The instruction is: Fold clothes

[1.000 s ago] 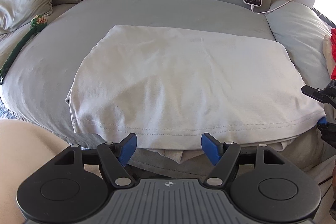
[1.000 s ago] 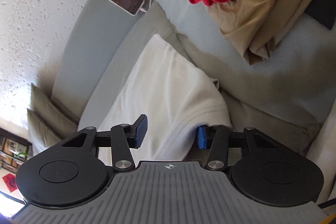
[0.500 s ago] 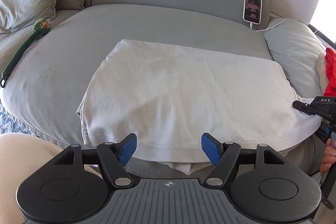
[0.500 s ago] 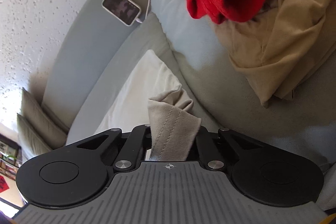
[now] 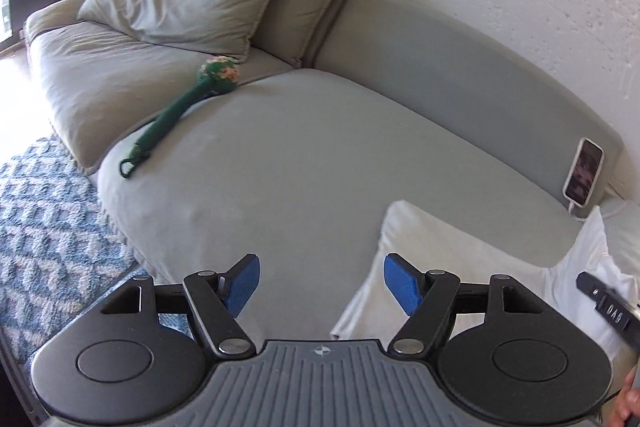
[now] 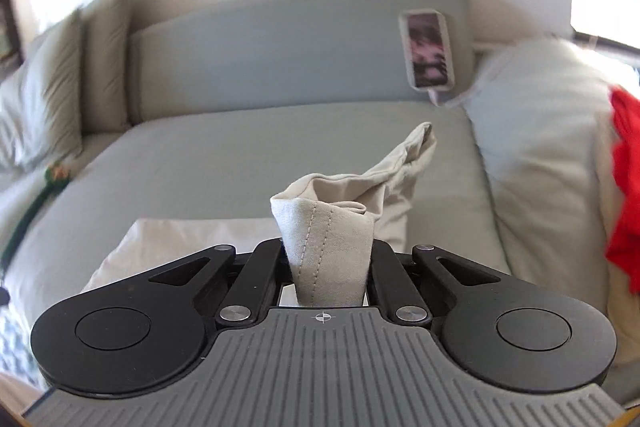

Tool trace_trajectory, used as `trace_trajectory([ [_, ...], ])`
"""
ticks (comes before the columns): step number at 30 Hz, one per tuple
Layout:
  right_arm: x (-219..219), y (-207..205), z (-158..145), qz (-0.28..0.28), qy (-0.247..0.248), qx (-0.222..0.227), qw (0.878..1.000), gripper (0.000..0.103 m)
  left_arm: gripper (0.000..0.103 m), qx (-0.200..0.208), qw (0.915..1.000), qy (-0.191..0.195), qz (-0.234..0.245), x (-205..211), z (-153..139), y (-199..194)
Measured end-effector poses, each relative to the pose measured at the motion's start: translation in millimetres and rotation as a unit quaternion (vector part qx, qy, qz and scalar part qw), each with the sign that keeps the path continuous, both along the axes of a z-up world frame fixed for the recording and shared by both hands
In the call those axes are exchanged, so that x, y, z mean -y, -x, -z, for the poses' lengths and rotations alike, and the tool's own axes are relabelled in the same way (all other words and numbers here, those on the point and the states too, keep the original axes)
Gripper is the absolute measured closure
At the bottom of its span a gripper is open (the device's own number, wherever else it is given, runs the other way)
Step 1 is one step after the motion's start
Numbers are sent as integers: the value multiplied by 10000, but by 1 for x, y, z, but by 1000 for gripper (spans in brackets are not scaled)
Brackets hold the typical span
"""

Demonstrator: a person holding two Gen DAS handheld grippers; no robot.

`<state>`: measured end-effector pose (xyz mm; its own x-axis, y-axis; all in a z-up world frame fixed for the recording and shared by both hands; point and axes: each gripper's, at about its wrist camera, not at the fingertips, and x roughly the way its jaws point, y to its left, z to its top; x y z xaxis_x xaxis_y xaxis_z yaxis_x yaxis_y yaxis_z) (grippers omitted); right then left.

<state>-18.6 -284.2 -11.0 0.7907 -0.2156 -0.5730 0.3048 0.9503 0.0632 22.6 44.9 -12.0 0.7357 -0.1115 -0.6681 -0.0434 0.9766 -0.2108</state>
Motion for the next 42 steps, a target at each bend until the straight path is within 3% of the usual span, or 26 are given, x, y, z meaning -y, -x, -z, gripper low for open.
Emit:
trace_trajectory([
  [3, -74, -19, 2, -1048, 619, -97, 9925, 99, 33, -34, 9996, 57, -270, -20, 1, -4],
  [6, -138, -37, 23, -1882, 806, -515, 9775, 99, 33, -126, 9989, 158, -424, -34, 5, -7],
  [8, -167, -48, 42, -2198, 824, -915, 9677, 99, 33, -181, 9984, 231, -473, -39, 7, -8],
  [10, -179, -55, 53, -2150, 905, -1128, 9658, 98, 33, -177, 9987, 245, -421, -40, 8, -5],
  [18, -138, -58, 25, -1370, -568, -856, 9852, 98, 33, -251, 9980, 409, -418, -44, 15, -9],
  [22, -140, -63, 16, -1316, -697, -840, 9853, 98, 33, -240, 9982, 376, -412, -44, 15, -8],
  [28, -157, -65, 23, -1612, -455, -979, 9810, 98, 33, -246, 9979, 308, -514, -47, 14, -3],
  [30, -160, -60, 25, -1752, -412, -1020, 9784, 98, 33, -255, 9979, 269, -528, -47, 13, -2],
  [32, -159, -59, 29, -2069, -549, -1085, 9708, 89, 33, -259, 9980, 244, -530, -45, 11, -1],
  [33, -157, -60, 32, -2317, -750, -1171, 9628, 85, 33, -257, 9982, 223, -494, -43, 10, 0],
  [35, -149, -59, 36, -2763, -1292, -1249, 9441, 68, 33, -227, 9988, 172, -395, -39, 8, 3],
  [38, -126, -43, 29, -3110, -2153, -1004, 9202, 66, 33, -208, 9993, 78, -297, -33, 5, 5],
  [42, -81, -6, 17, -2537, -2587, -1019, 9265, 63, 37, -201, 9996, 140, 124, -10, 9, 5],
])
